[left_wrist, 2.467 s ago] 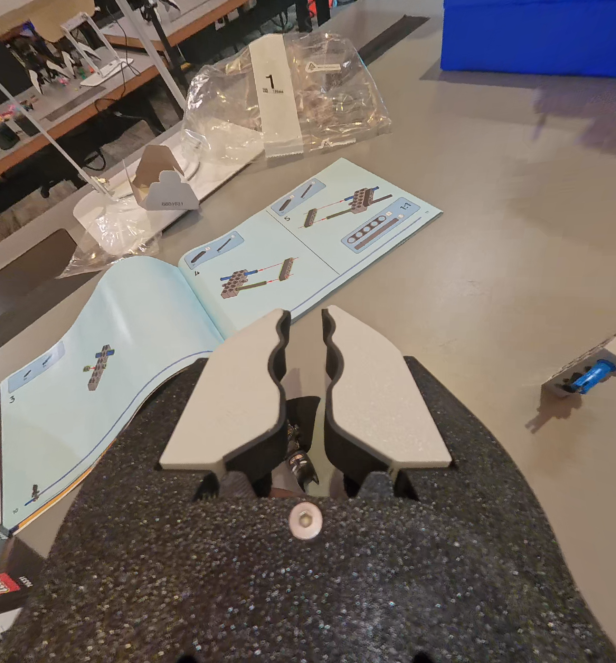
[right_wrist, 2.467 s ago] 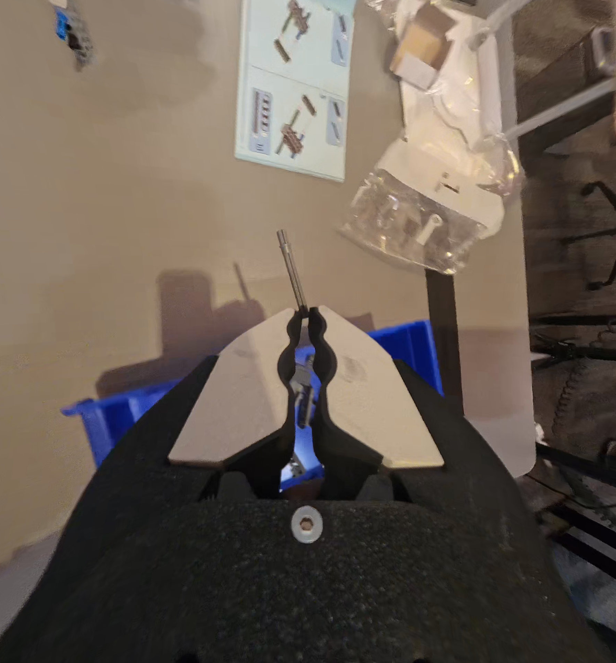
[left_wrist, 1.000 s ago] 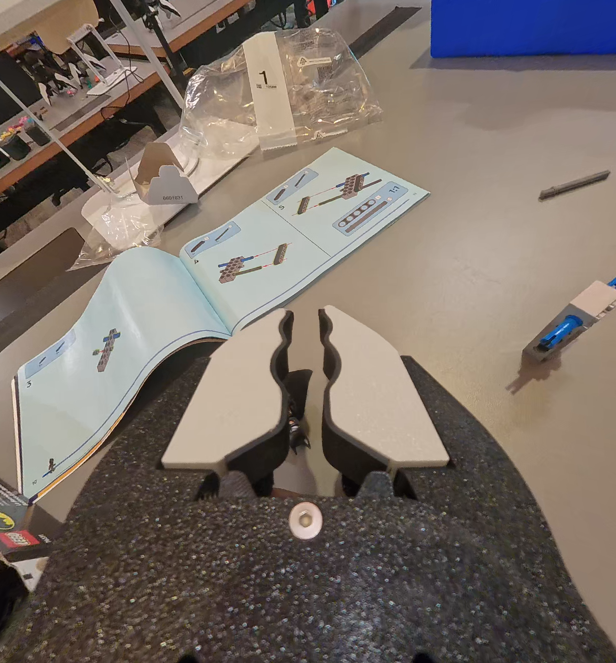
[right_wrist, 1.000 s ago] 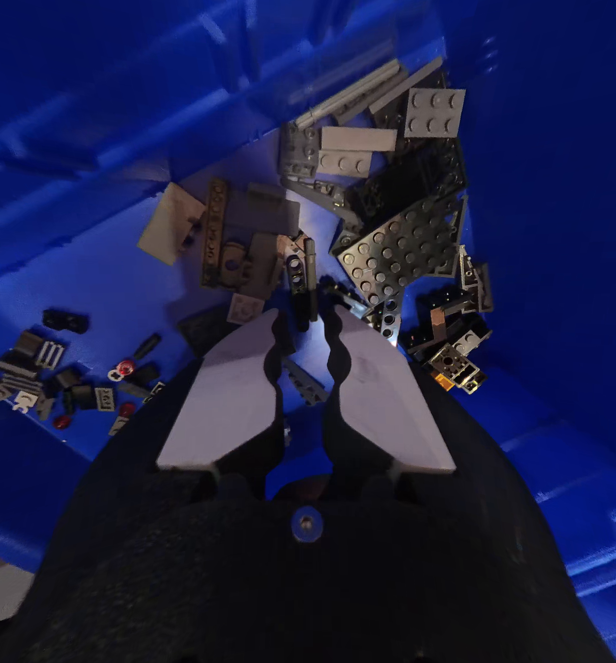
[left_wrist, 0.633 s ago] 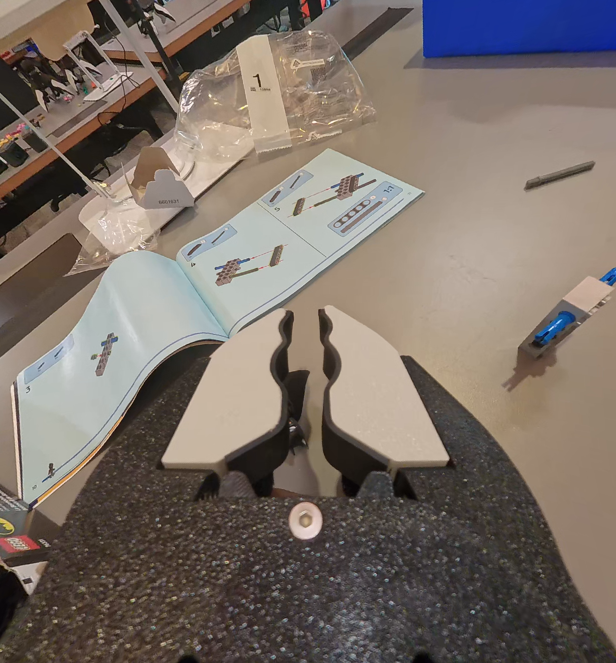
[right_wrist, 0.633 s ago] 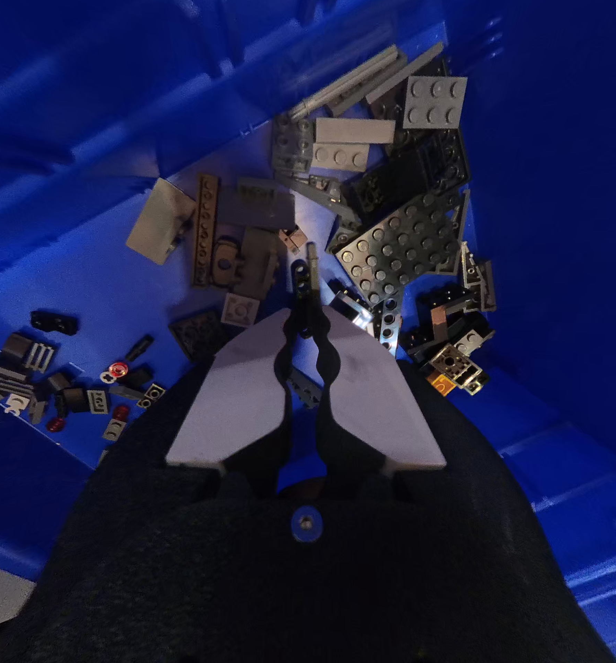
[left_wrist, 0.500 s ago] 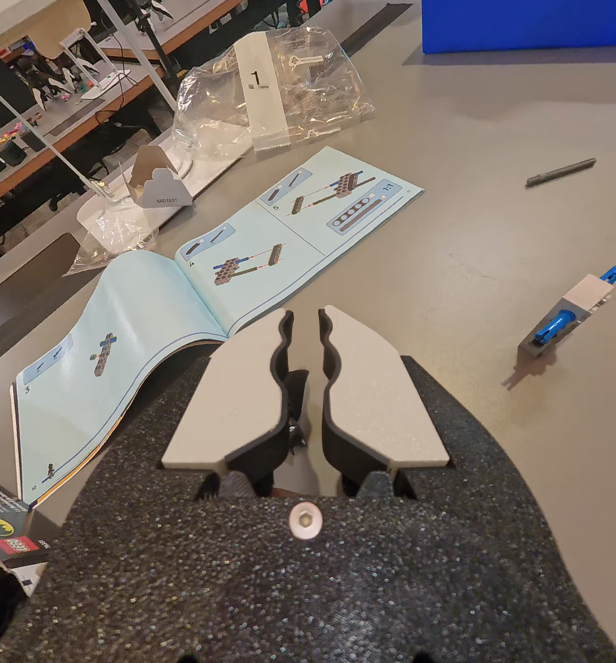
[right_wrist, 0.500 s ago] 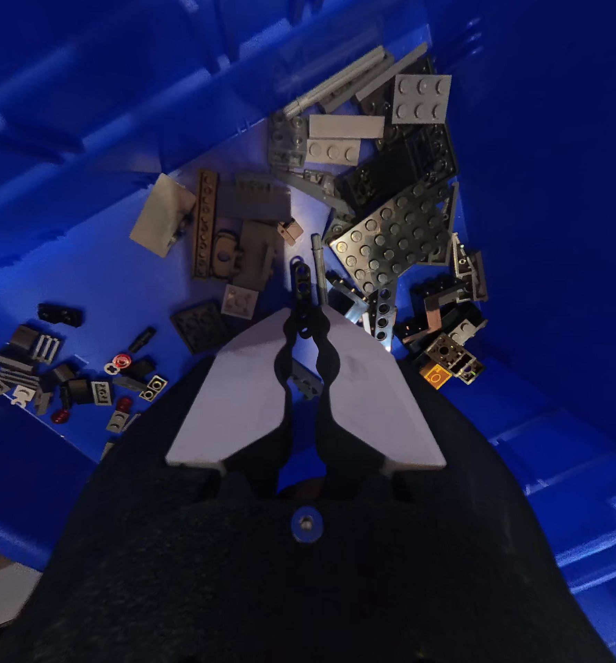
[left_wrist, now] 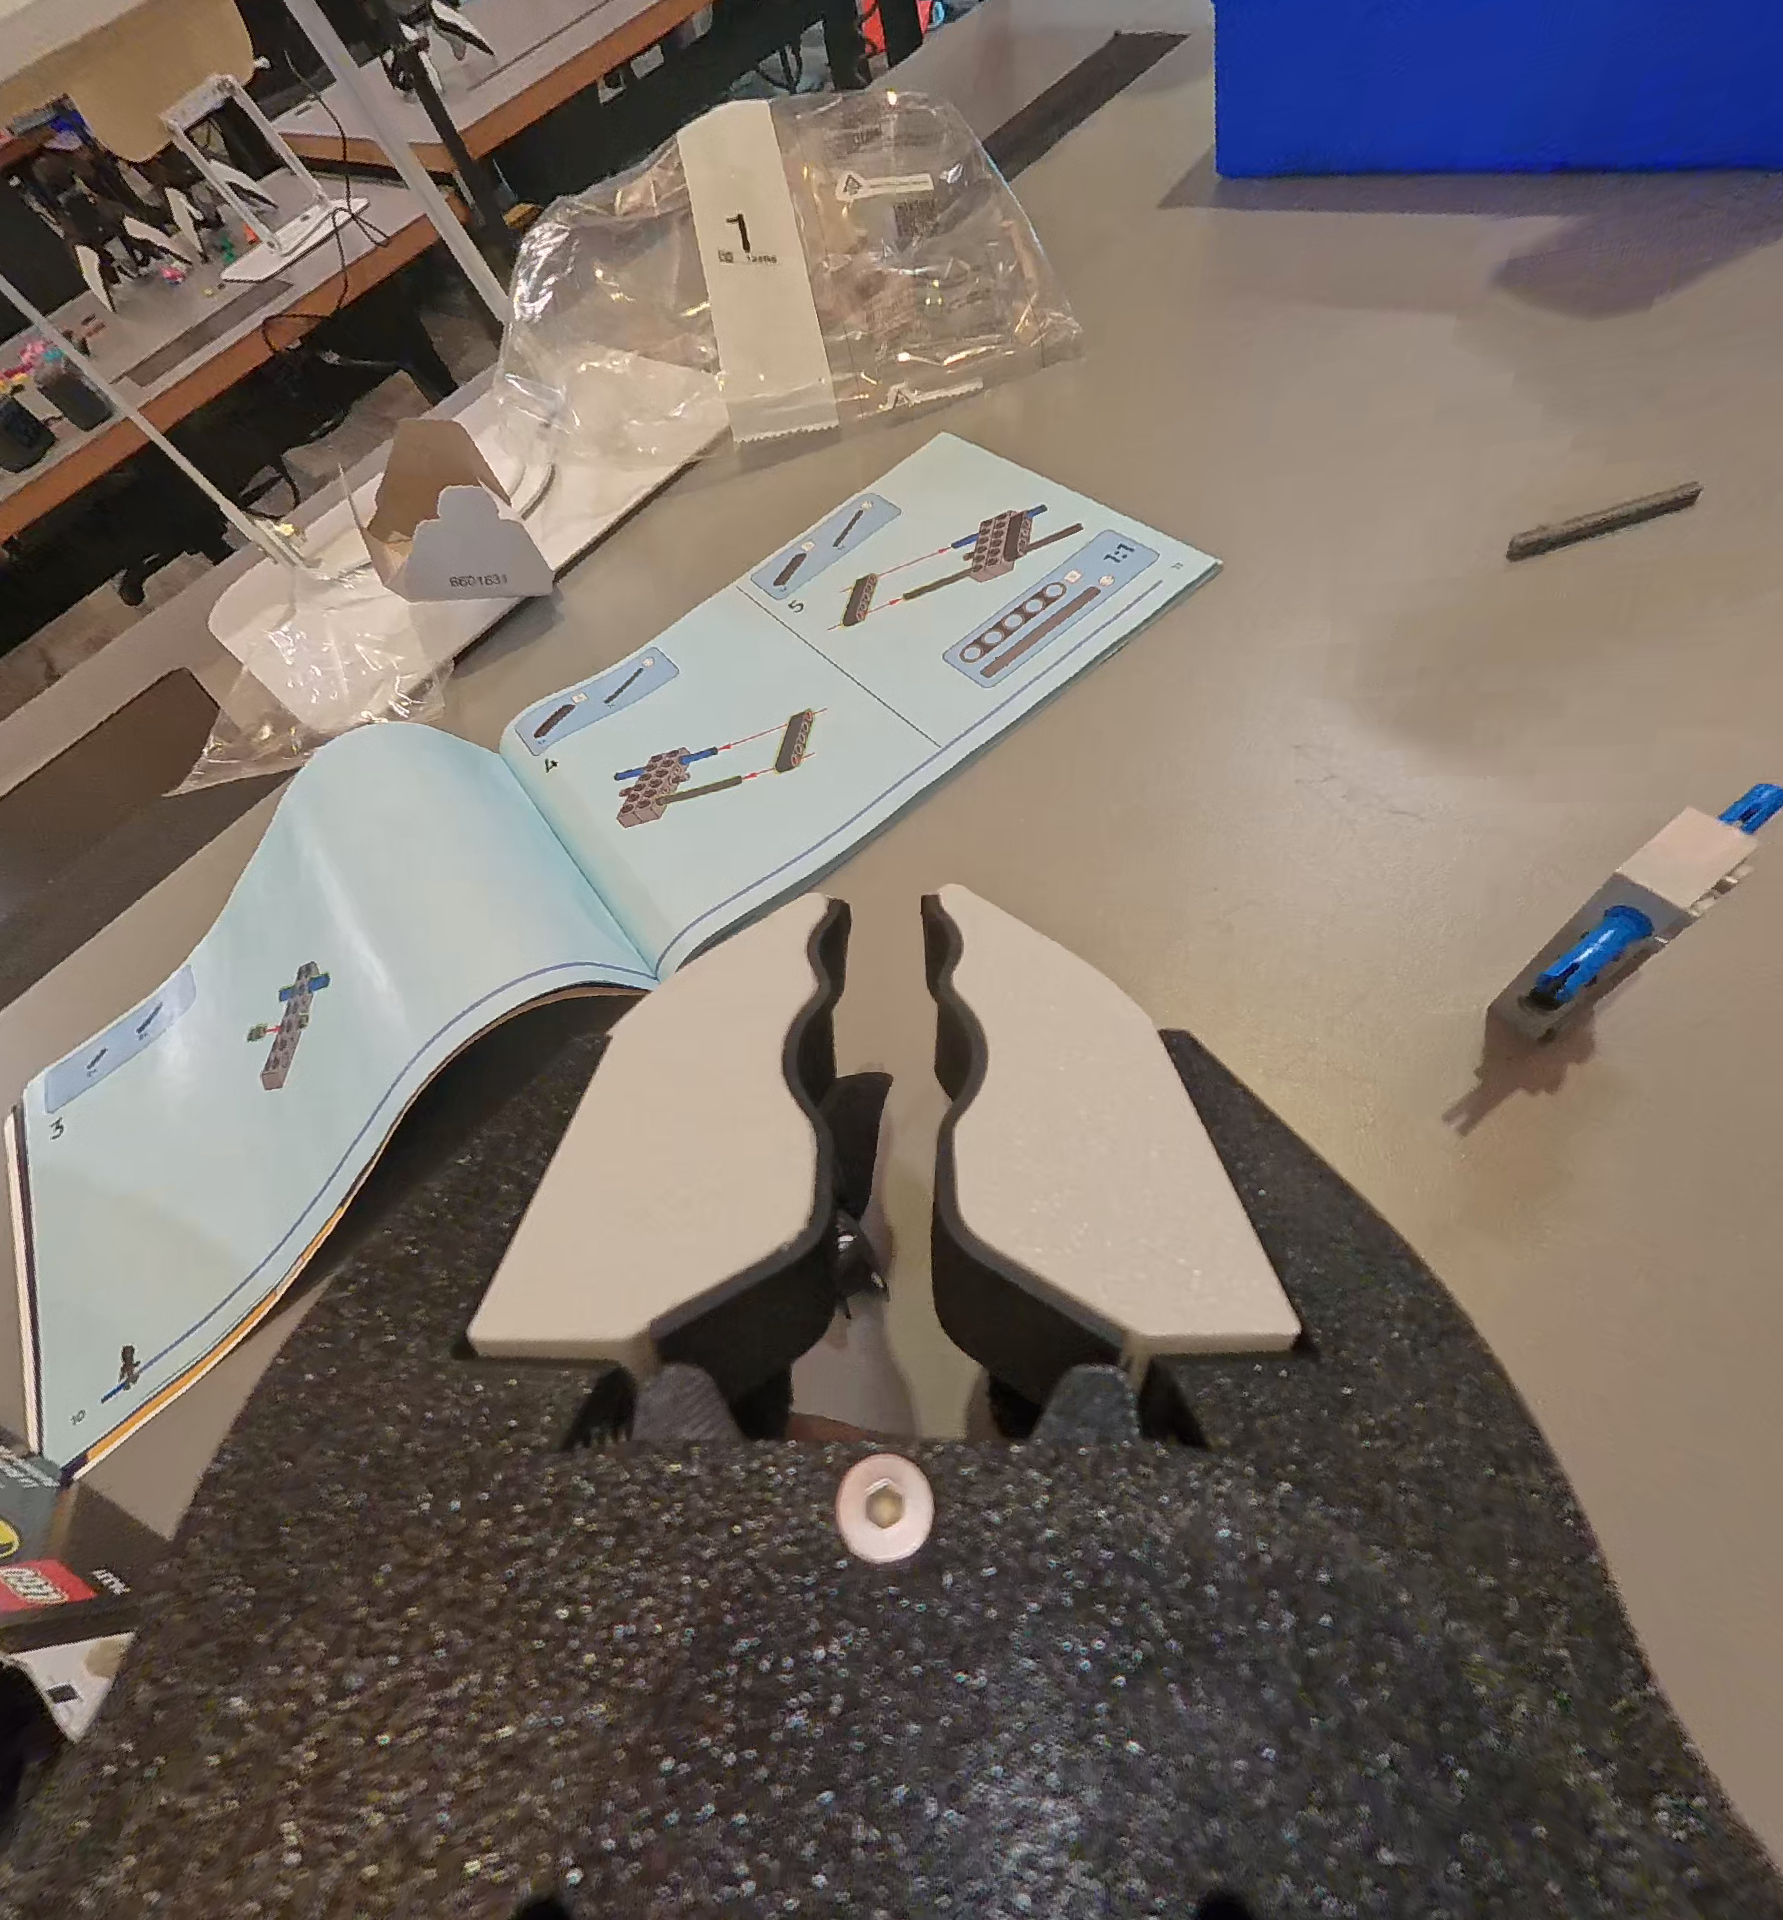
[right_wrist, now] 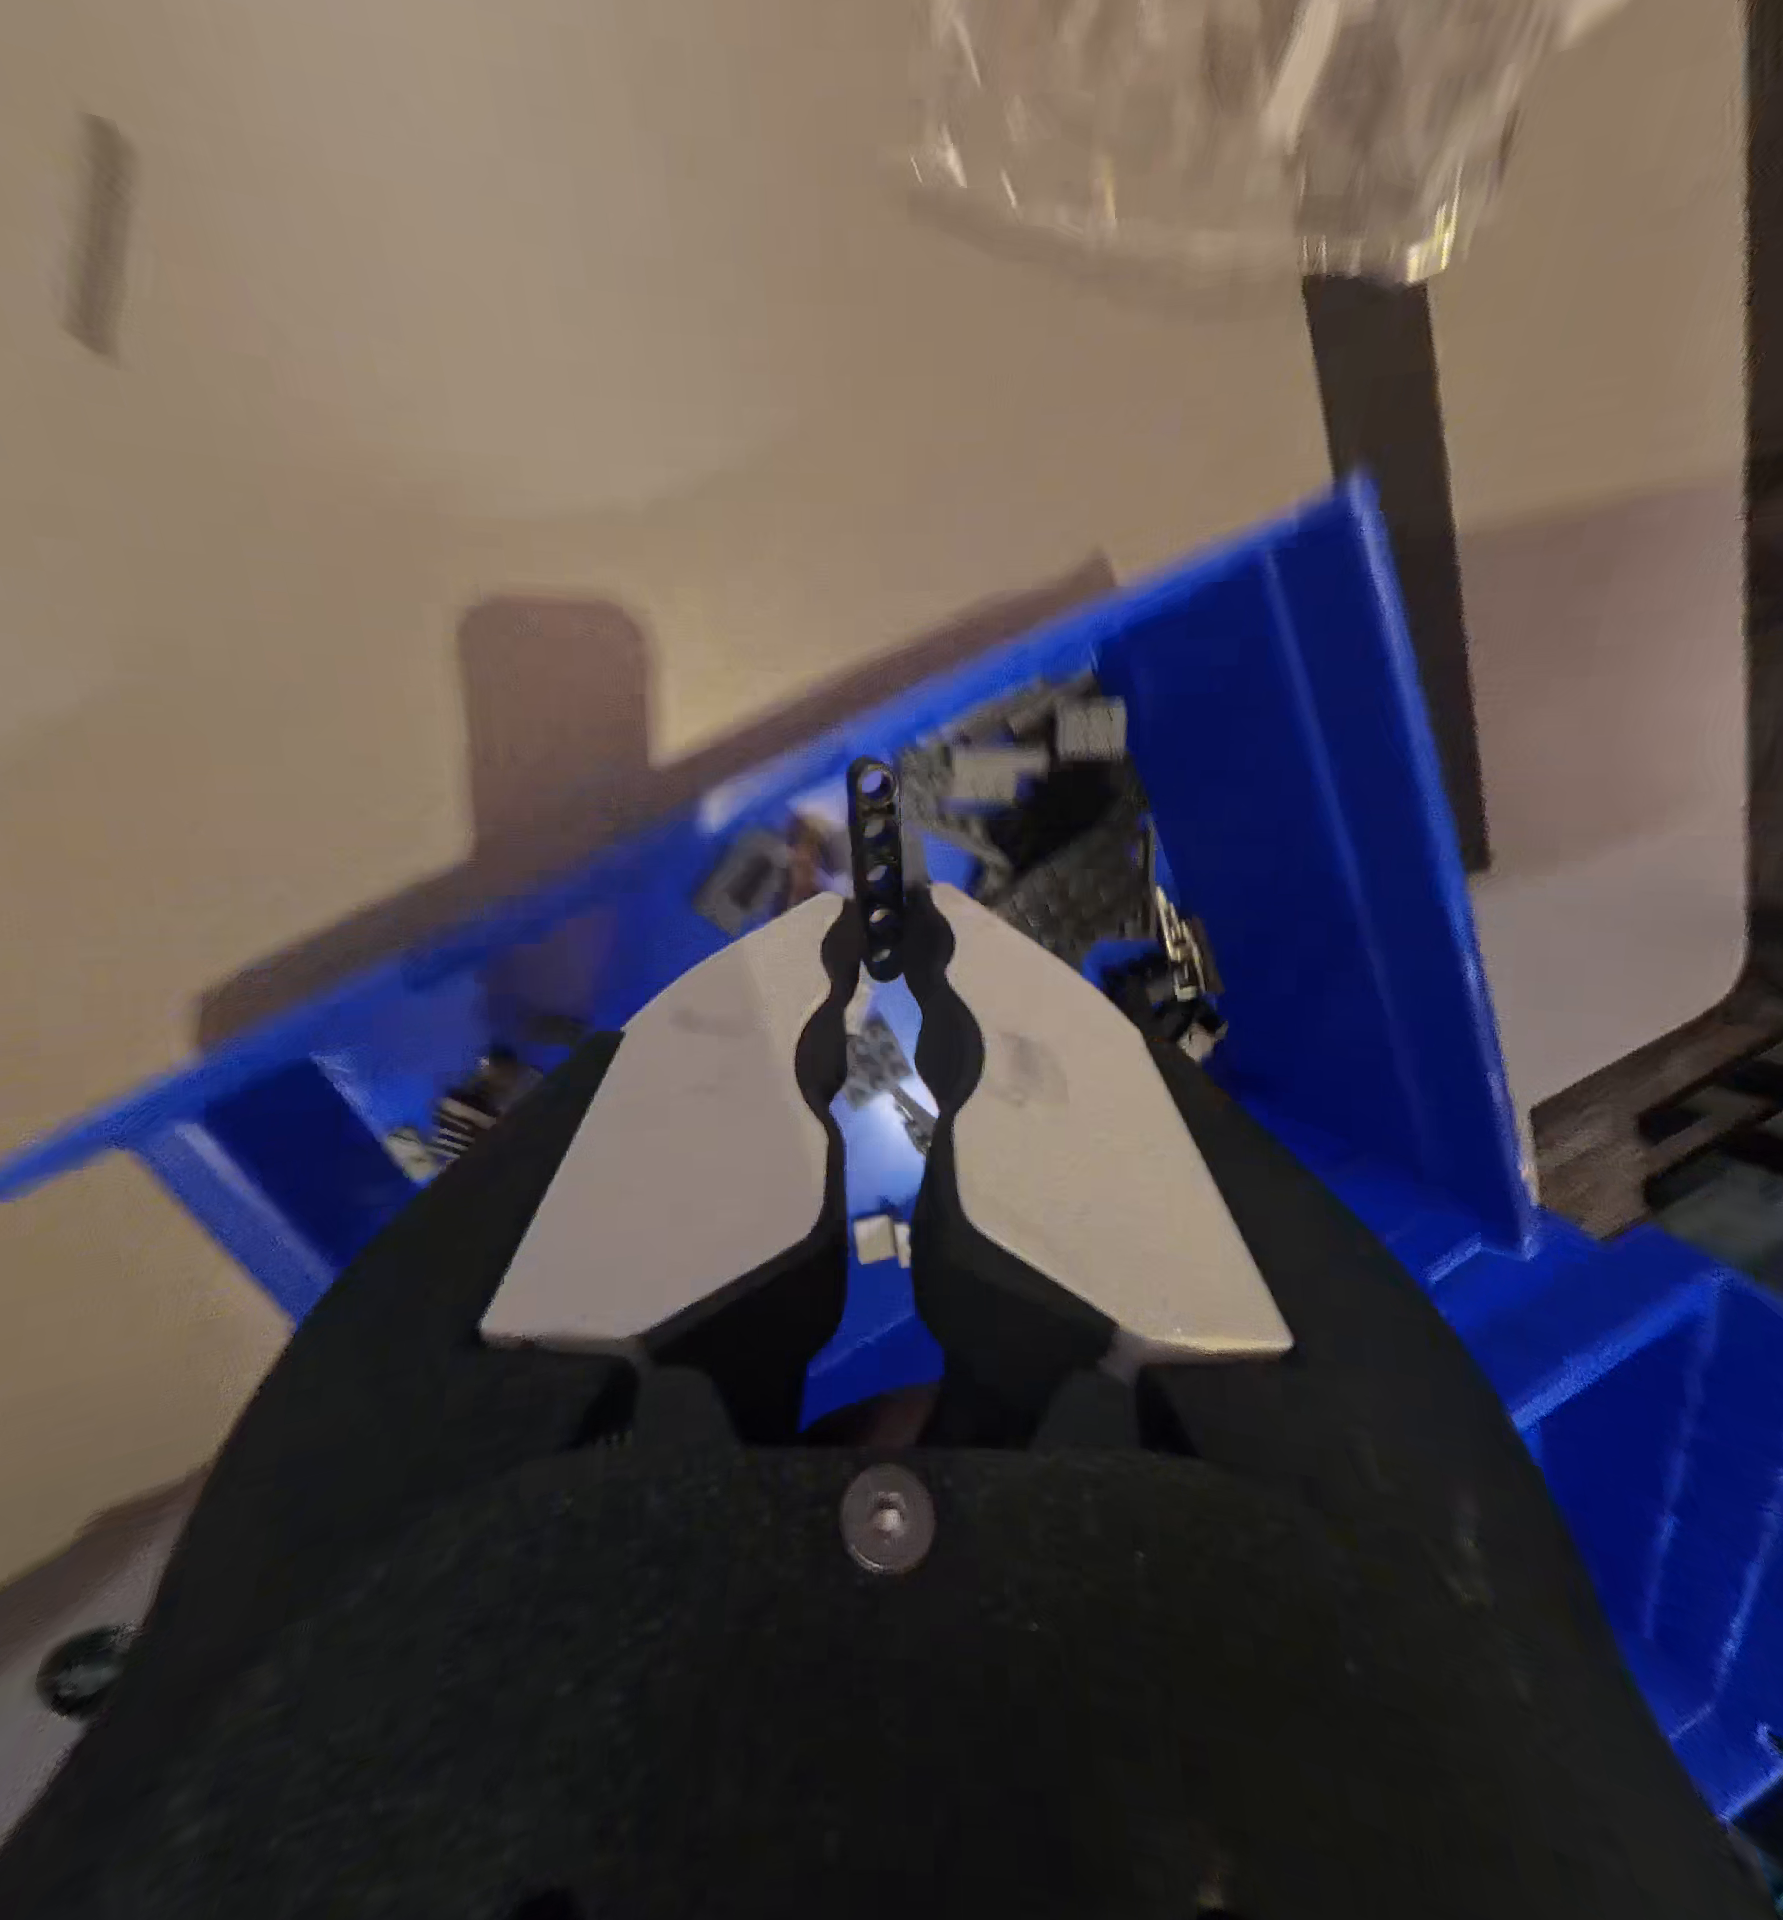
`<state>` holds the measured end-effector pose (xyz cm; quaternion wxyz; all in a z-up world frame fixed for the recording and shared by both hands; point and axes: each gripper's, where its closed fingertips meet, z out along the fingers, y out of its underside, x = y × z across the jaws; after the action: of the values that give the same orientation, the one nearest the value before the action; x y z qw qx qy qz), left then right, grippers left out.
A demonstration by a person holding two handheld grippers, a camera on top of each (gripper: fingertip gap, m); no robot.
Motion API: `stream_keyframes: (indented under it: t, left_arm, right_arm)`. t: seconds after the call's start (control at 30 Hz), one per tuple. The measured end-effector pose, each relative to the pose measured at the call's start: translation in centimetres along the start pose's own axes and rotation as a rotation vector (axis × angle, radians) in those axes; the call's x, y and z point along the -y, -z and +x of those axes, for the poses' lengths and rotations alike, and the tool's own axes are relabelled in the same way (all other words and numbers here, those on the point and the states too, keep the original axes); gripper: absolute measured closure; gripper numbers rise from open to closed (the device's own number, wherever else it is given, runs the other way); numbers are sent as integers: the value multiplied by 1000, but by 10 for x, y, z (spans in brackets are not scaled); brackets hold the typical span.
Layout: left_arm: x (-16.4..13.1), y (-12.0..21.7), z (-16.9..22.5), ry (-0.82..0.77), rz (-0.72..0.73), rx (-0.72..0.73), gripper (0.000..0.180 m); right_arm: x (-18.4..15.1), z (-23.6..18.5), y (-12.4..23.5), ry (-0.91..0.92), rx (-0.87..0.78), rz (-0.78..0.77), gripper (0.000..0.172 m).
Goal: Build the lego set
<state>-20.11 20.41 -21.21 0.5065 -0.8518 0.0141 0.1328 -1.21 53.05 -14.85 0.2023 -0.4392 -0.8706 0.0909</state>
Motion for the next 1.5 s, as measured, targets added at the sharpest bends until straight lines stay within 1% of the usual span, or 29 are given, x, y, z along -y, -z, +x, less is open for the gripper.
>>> stream_keyframes:
  t: [0.07,0.13,0.2,0.27,0.37,0.43,0.5,0.6,0.73,0.87,0.97,1.1,1.17,1.27,1.37,1.43,1.5]
  left_arm:
    - [3,3,0,9,26,-6,166]
    - [4,8,0,30,44,-19,166]
    - [3,14,-1,63,53,-26,166]
    - [3,19,-4,97,59,-24,167]
    - [5,27,-9,143,65,-11,167]
    - [8,30,-11,154,71,-2,167]
    - [10,33,-12,149,75,7,167]
    - [11,34,-12,141,79,13,167]
    - [9,33,-11,142,70,8,167]
    - [5,30,-11,135,50,14,167]
    - [3,30,-13,143,47,23,167]
    - [2,30,-17,154,50,40,167]
    - [3,30,-18,158,56,45,167]
    - [2,30,-20,158,59,52,167]
    - [-1,30,-24,165,57,65,167]
    - [-1,31,-27,172,61,74,167]
    - [0,33,-30,176,69,81,167]
  right_arm:
    - [35,-26,13,44,7,33,163]
    - [69,-60,16,85,27,62,163]
    - [96,-95,10,116,43,66,163]
    - [117,-131,-4,145,52,66,163]
    - [136,-189,-37,181,121,68,164]
    - [138,-217,-64,202,158,44,163]
    - [138,-237,-84,202,195,31,163]
    - [137,-252,-98,195,230,20,163]
    - [137,-255,-100,201,246,8,162]
    - [137,-242,-95,270,156,-53,151]
    - [147,-234,-78,347,111,-91,144]
    - [166,-233,-55,537,18,-195,140]
    - [180,-244,-48,672,-20,-268,140]
    - [211,-260,-41,912,-172,-373,141]
    - [241,-287,-39,1118,-295,-427,145]
    - [250,-301,-39,1221,-340,-459,145]
    - [252,-312,-36,1274,-340,-471,145]
